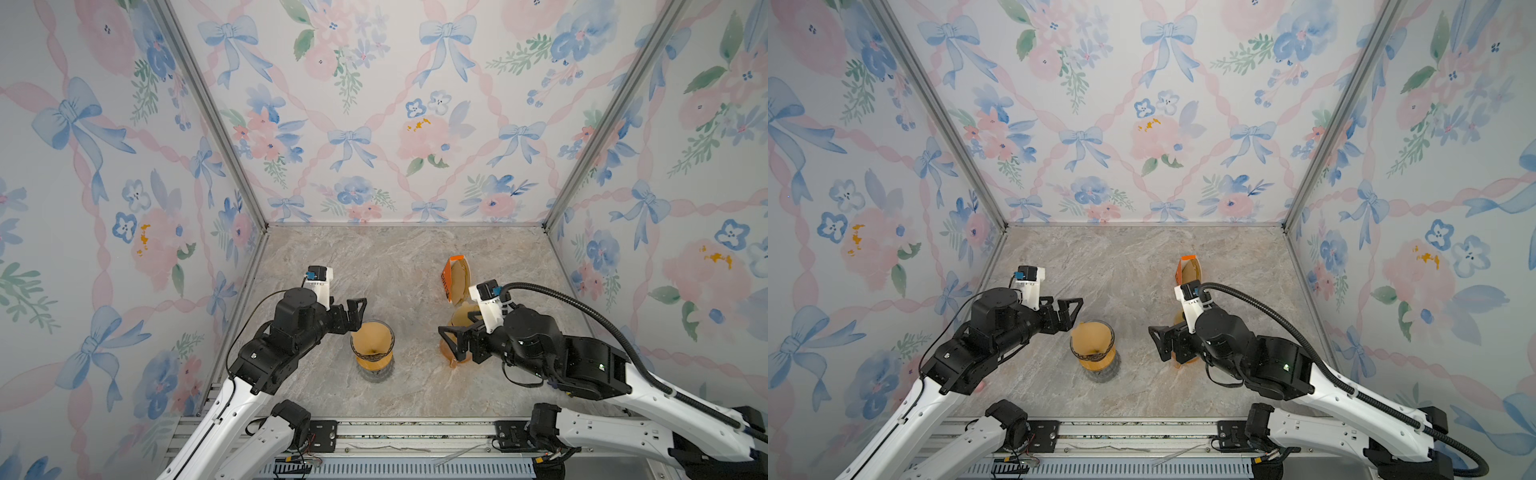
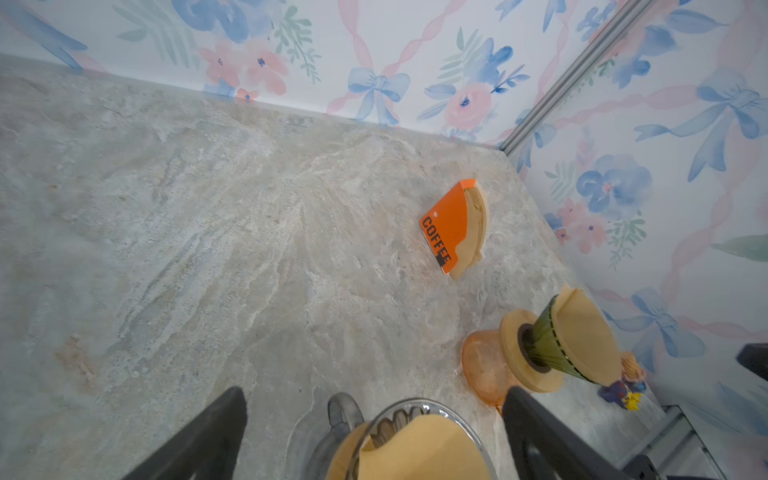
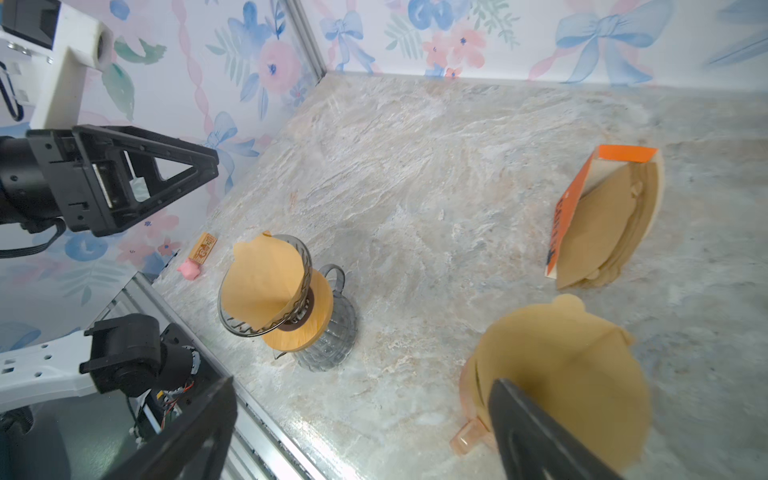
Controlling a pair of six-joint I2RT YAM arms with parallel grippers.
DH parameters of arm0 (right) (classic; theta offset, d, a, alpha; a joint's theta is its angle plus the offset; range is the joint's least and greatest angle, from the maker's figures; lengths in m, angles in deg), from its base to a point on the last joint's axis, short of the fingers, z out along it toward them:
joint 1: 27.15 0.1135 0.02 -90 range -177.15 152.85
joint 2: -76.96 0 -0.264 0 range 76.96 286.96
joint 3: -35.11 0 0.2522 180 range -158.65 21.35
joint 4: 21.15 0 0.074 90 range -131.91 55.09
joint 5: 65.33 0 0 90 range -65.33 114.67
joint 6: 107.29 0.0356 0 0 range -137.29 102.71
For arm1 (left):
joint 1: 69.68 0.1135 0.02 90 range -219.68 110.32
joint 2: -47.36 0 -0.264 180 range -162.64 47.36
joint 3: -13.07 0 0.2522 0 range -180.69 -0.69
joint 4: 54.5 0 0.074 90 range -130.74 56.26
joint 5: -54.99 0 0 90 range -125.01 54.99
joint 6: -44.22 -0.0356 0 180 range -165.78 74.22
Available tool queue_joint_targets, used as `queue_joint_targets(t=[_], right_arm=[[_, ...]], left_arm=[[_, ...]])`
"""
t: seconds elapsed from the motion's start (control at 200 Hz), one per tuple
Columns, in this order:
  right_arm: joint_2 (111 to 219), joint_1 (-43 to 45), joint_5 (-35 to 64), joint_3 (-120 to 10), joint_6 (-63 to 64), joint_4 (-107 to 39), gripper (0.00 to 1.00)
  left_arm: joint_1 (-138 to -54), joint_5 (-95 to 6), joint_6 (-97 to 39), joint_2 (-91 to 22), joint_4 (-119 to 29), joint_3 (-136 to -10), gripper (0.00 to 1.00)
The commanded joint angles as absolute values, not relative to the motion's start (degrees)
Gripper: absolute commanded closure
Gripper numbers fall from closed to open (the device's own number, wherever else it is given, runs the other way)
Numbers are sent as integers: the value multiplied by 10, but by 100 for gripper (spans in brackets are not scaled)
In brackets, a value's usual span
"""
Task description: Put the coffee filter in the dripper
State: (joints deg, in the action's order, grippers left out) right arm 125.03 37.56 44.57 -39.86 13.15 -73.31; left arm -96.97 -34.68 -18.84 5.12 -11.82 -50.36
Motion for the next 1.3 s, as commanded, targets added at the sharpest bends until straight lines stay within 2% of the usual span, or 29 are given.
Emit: queue_joint_targets(t=[0.0, 0.095, 0.145, 0.42, 0.59, 0.775, 0.965, 1.16, 1.295], right_arm=[[1220, 360, 518, -379, 136, -782, 4], [1191, 337, 525, -362, 131, -796, 4], [1174, 325, 530, -351, 122, -795, 4], [1084, 265, 563, -305, 104, -809, 4], [1062, 246, 587, -276, 68, -787, 4], [1084, 226, 611, -258, 33, -754, 4], [1124, 166, 614, -222, 2, -696, 4], [1170, 43, 538, -186, -19, -611, 4], [1213, -48, 473, -165, -36, -563, 4]], left_arm=[[-963, -243, -267, 45, -198, -511, 2], [-955, -171, -314, 33, -254, -493, 2], [-941, -165, -342, 23, -286, -482, 2], [-809, -193, -319, -75, -368, -453, 2], [-750, -250, -335, -85, -535, -318, 2], [-745, -219, -365, -106, -735, -179, 2], [-745, -220, -387, -179, -887, -123, 2], [-742, -247, -435, -272, -1055, -84, 2], [-739, -272, -458, -326, -1096, -98, 2]])
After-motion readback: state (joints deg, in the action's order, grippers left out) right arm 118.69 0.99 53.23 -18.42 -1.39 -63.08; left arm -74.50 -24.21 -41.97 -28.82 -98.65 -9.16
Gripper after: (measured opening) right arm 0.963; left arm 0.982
